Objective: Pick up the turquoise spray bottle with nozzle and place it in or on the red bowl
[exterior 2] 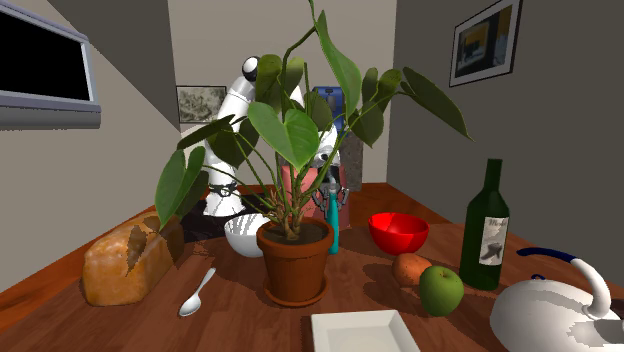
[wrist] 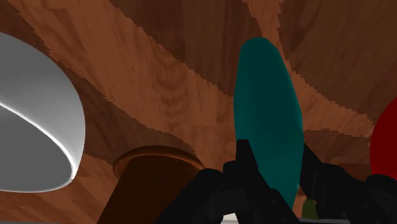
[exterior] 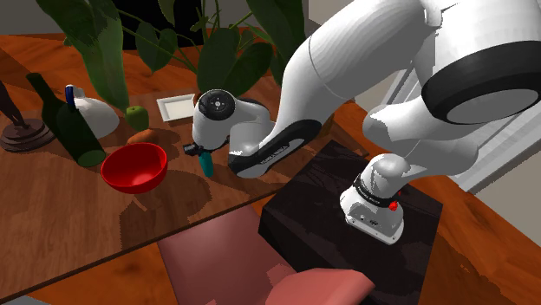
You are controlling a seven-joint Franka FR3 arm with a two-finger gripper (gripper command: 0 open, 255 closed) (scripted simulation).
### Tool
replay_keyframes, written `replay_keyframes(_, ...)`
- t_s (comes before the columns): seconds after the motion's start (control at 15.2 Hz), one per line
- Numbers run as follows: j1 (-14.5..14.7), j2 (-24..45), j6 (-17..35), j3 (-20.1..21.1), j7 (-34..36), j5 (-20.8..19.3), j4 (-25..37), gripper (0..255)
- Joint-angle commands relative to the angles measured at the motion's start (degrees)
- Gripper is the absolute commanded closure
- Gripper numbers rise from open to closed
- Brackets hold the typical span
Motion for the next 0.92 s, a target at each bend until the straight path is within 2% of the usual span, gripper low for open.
replay_keyframes(0.0, 0.0, -0.01, 0.01, 0.01, 0.0, 0.0, -0.01, 255)
replay_keyframes(0.33, -0.01, -0.01, 0.01, 0.03, 0.0, 0.0, 0.0, 255)
replay_keyframes(0.86, 8.31, 4.55, -5.41, -9.28, 0.09, -3.21, 0.12, 255)
